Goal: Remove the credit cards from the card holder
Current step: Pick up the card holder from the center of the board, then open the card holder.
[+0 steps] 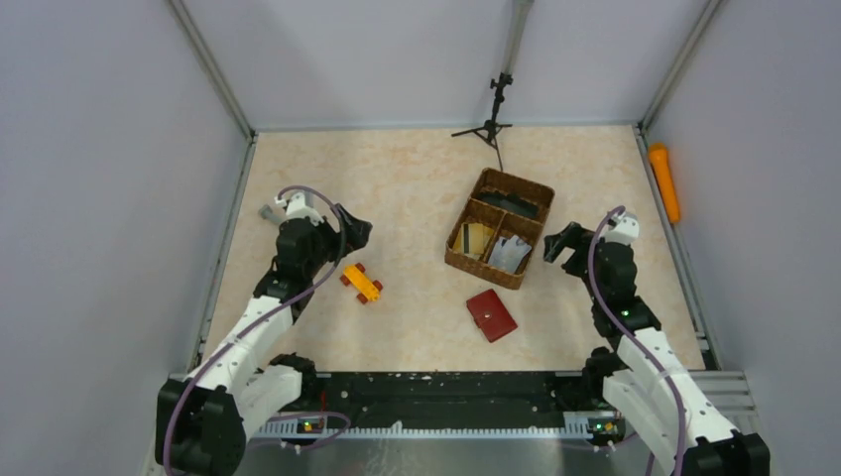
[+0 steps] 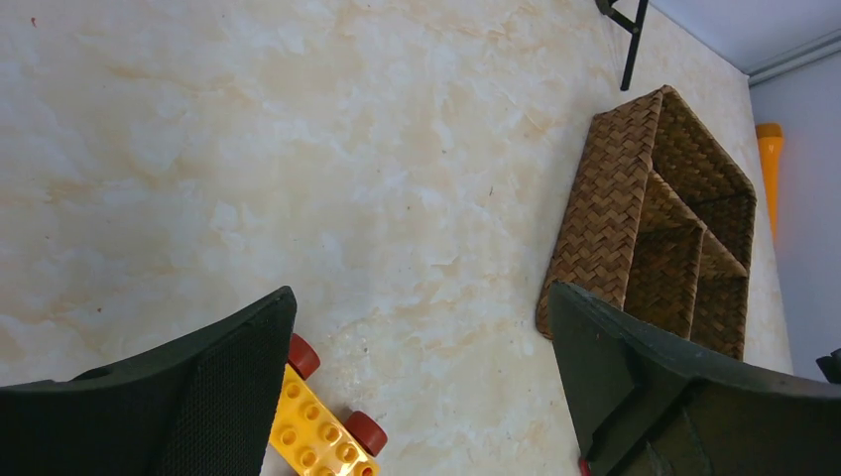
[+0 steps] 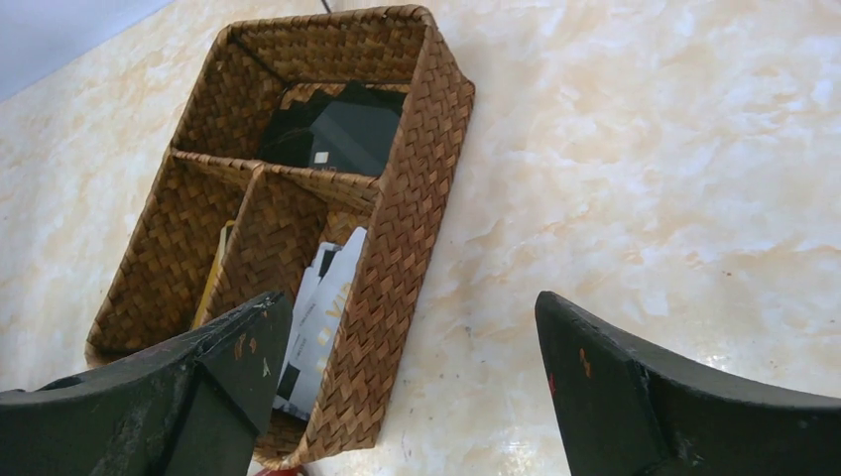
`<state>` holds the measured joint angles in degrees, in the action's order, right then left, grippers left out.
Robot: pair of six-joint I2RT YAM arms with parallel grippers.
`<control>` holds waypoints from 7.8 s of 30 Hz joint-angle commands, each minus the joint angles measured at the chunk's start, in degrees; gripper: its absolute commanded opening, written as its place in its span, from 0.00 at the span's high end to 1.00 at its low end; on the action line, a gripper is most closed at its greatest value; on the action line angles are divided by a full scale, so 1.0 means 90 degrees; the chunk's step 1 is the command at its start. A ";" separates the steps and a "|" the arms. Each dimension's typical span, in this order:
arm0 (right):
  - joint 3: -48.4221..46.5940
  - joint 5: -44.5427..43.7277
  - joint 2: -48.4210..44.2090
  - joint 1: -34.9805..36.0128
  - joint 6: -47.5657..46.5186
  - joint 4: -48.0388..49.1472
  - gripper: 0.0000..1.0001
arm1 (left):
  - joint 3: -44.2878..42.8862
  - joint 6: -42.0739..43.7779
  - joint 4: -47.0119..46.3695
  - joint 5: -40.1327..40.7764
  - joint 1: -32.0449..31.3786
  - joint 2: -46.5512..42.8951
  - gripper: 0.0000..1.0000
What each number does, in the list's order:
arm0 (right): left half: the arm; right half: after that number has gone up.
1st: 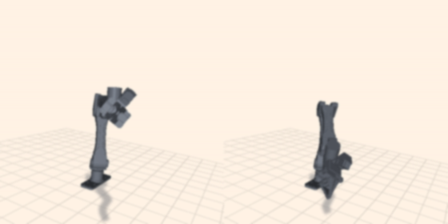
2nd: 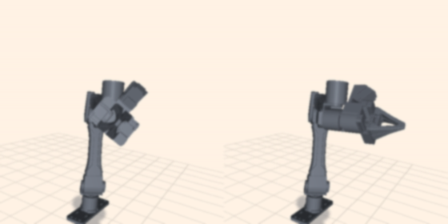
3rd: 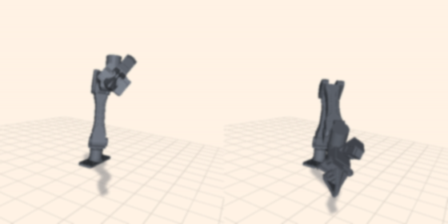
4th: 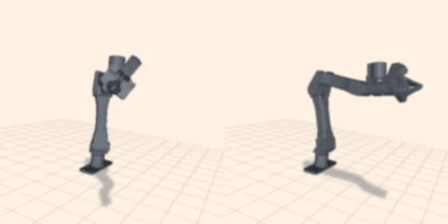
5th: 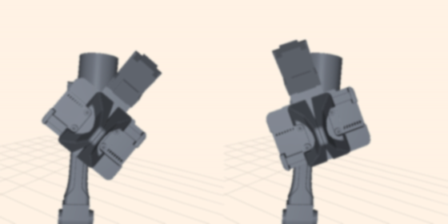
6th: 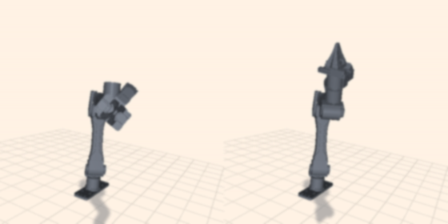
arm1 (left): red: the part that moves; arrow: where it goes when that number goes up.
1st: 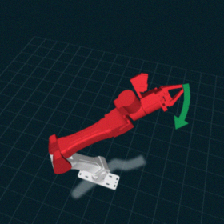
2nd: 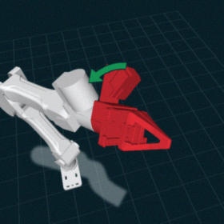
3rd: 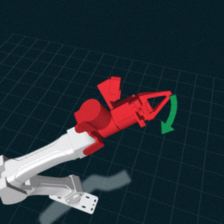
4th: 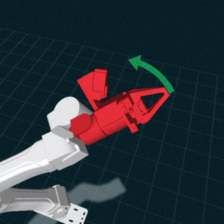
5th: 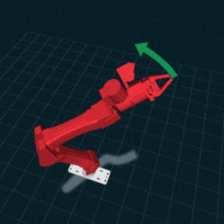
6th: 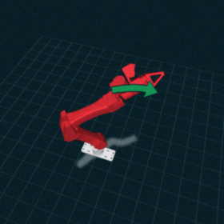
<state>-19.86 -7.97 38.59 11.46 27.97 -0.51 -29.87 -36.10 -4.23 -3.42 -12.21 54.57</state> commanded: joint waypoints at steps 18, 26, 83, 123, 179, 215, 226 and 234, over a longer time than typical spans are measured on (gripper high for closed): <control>0.0282 0.2083 -0.0783 0.0047 0.0559 0.0184 0.14 | 0.0341 0.0666 -0.1528 -0.1069 -0.1012 0.0059 0.01; 0.0274 0.3175 -0.1223 0.0338 0.1207 -0.1659 0.18 | 0.0127 0.0783 -0.1685 -0.1337 -0.1581 0.0514 0.01; -0.0837 0.3537 -0.0082 0.3111 0.1880 0.1246 1.00 | 0.0544 -0.1094 -0.1418 -0.3194 -0.2263 -0.0814 0.01; -0.0665 0.4728 0.0701 0.3121 0.2198 0.2471 0.15 | 0.0470 -0.2902 -0.3557 -0.4754 -0.2262 -0.0681 1.00; -0.1953 -0.0735 0.1665 0.5341 0.1146 -0.0625 1.00 | -0.1014 -0.1382 0.1554 -0.0690 -0.3429 0.0600 1.00; -0.1141 0.0563 0.0526 0.5343 0.1634 0.0853 1.00 | -0.0314 -0.1343 0.0106 -0.1425 -0.3351 -0.0329 0.31; -0.0969 0.0465 0.0544 0.5344 0.1649 0.0800 1.00 | -0.0146 -0.1275 0.0761 -0.0598 -0.3351 -0.1260 1.00; -0.1061 -0.0780 0.0865 0.5335 0.1906 -0.0361 0.17 | -0.0424 -0.1185 0.1275 -0.0787 -0.3351 -0.1172 1.00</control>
<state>-28.49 -8.45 44.71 58.87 43.92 1.21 -31.31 -47.81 5.54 -10.20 -42.44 43.46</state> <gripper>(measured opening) 0.748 0.026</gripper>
